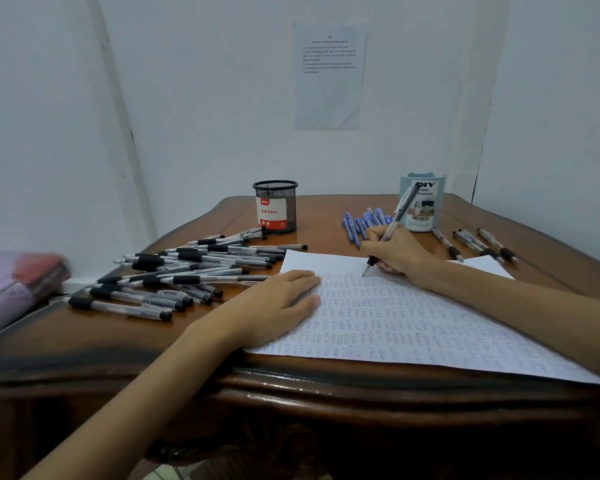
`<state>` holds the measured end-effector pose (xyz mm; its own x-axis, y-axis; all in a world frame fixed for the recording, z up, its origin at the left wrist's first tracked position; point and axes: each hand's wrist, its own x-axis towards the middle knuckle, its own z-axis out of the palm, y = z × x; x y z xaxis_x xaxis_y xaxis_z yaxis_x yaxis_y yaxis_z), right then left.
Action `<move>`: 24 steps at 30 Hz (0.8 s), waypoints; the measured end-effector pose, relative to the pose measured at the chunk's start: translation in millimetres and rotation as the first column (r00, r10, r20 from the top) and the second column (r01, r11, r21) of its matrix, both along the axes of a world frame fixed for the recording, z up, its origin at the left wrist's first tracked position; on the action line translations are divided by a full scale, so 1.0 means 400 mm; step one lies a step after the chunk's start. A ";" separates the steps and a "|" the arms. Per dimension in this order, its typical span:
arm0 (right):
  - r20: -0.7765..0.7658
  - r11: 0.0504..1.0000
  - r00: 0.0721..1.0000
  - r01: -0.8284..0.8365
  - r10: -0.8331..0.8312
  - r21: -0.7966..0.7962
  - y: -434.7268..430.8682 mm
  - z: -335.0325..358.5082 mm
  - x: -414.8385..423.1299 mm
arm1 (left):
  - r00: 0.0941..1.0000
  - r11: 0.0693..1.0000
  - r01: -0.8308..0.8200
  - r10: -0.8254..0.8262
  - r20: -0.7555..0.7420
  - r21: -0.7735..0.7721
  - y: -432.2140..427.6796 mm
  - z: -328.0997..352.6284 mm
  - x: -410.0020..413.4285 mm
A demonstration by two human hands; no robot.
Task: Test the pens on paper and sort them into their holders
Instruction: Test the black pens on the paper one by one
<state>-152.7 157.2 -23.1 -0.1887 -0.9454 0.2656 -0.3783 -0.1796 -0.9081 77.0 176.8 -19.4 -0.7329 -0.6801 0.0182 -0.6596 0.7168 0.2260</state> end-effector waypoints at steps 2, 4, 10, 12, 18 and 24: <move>0.001 1.000 1.000 -0.004 0.004 0.014 0.002 0.000 -0.003 | 1.000 1.000 0.002 -0.002 0.001 0.000 0.000 0.000 0.001; -0.024 1.000 1.000 -0.019 0.020 0.020 0.007 0.000 -0.003 | 1.000 1.000 0.001 -0.001 0.001 0.002 0.002 0.001 0.001; -0.012 1.000 1.000 0.014 -0.014 -0.010 0.006 -0.001 -0.003 | 1.000 1.000 0.000 0.000 0.003 0.002 0.001 0.002 0.000; -0.019 1.000 1.000 0.012 -0.012 -0.003 0.006 -0.001 -0.002 | 1.000 1.000 -0.001 0.001 0.002 0.001 0.000 0.002 0.000; -0.019 0.999 0.999 0.045 -0.045 0.006 0.005 0.001 -0.001 | 1.000 1.000 0.000 0.000 0.005 0.000 -0.001 0.000 0.000; -0.035 0.998 0.998 0.053 -0.054 -0.021 0.003 0.001 0.000 | 1.000 1.000 0.001 -0.001 -0.001 -0.001 -0.001 0.000 0.001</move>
